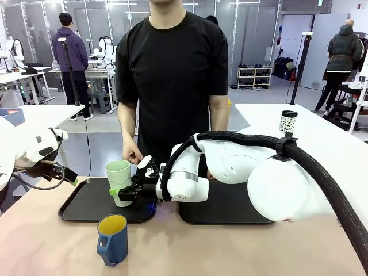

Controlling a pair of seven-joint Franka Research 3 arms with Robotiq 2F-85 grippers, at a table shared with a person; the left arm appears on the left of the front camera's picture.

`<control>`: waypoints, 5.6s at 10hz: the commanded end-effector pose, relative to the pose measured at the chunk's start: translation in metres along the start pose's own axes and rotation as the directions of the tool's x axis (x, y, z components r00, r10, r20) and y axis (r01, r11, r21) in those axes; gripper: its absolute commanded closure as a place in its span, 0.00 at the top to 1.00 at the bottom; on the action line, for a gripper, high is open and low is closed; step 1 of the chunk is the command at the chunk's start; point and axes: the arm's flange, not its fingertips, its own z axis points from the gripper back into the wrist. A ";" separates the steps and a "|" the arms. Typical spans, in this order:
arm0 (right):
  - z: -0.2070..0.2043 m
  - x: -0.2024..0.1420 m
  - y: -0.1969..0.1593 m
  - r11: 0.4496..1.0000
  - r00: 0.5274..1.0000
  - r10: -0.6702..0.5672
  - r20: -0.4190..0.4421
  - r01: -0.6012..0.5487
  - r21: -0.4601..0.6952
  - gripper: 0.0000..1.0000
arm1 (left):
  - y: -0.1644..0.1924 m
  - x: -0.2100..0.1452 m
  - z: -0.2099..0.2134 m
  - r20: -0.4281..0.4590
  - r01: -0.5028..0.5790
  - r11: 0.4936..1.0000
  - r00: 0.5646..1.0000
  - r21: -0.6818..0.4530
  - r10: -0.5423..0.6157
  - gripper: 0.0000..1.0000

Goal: Sort and store the cups by type.
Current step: Place the picked Reusable plastic cup into the Flat Tray indicated by the person, then pick up the Handle plastic cup and place it into the empty Flat Tray.

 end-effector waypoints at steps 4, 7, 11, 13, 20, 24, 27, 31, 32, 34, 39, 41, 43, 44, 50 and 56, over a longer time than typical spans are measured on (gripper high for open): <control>0.000 0.005 -0.001 1.000 1.000 -0.014 0.001 0.014 -0.025 1.00 | 0.000 0.001 0.000 0.002 -0.001 1.000 1.000 0.001 0.001 1.00; 0.012 0.002 0.001 0.999 0.999 -0.030 -0.022 0.029 -0.040 1.00 | 0.000 0.001 0.000 0.002 -0.001 1.000 1.000 0.001 0.001 1.00; 0.035 -0.001 0.006 0.998 0.998 -0.040 -0.057 0.038 -0.042 1.00 | 0.000 0.001 0.000 0.002 -0.001 1.000 1.000 0.001 0.001 1.00; 0.050 -0.001 0.009 0.998 0.998 -0.040 -0.055 0.037 -0.043 1.00 | 0.000 0.001 0.000 0.002 -0.001 1.000 1.000 0.001 0.001 1.00; 0.123 0.016 0.026 0.997 0.989 0.010 -0.147 -0.020 -0.069 1.00 | 0.000 0.001 0.000 0.002 -0.001 1.000 1.000 0.001 0.001 1.00; 0.130 0.017 0.019 0.997 0.989 -0.018 -0.149 0.006 -0.077 1.00 | 0.000 0.001 0.000 0.002 -0.001 1.000 1.000 0.001 0.001 1.00; 0.130 0.017 0.019 0.997 0.989 -0.018 -0.149 0.006 -0.077 1.00 | 0.000 0.001 0.000 0.002 -0.001 1.000 1.000 0.001 0.001 1.00; 0.130 0.017 0.019 0.997 0.989 -0.018 -0.149 0.006 -0.077 1.00 | 0.000 0.001 0.000 0.002 -0.001 1.000 1.000 0.001 0.001 1.00; 0.130 0.017 0.019 0.997 0.989 -0.018 -0.149 0.006 -0.077 1.00 | 0.000 0.001 0.000 0.002 -0.001 1.000 1.000 0.001 0.001 1.00; 0.130 0.017 0.019 0.997 0.989 -0.018 -0.149 0.006 -0.077 1.00 | 0.000 0.001 0.000 0.002 -0.001 1.000 1.000 0.001 0.001 1.00; 0.202 0.100 0.087 0.978 0.854 0.067 -0.515 -0.158 -0.134 1.00 | 0.000 0.001 0.000 0.002 -0.001 1.000 1.000 0.001 0.001 1.00; 0.249 0.124 0.116 0.967 0.745 0.060 -0.664 -0.209 -0.148 1.00 | 0.000 0.001 0.000 0.002 -0.001 1.000 1.000 0.001 0.001 1.00; 0.310 0.140 0.144 0.965 0.635 0.050 -0.771 -0.231 -0.127 1.00 | 0.000 0.001 0.000 0.002 -0.001 1.000 1.000 0.001 0.001 1.00; 0.329 0.144 0.153 0.968 0.570 0.041 -0.821 -0.226 -0.109 1.00 | 0.000 0.001 0.000 0.002 -0.001 1.000 1.000 0.001 0.001 1.00; 0.426 0.182 0.185 0.974 0.335 -0.052 -0.941 -0.193 -0.122 1.00 | 0.000 0.001 0.000 0.002 -0.001 1.000 1.000 0.001 0.001 1.00; 0.437 0.181 0.184 0.976 0.296 -0.028 -0.955 -0.199 -0.090 1.00 | 0.000 0.001 0.000 0.002 -0.001 1.000 1.000 0.001 0.001 1.00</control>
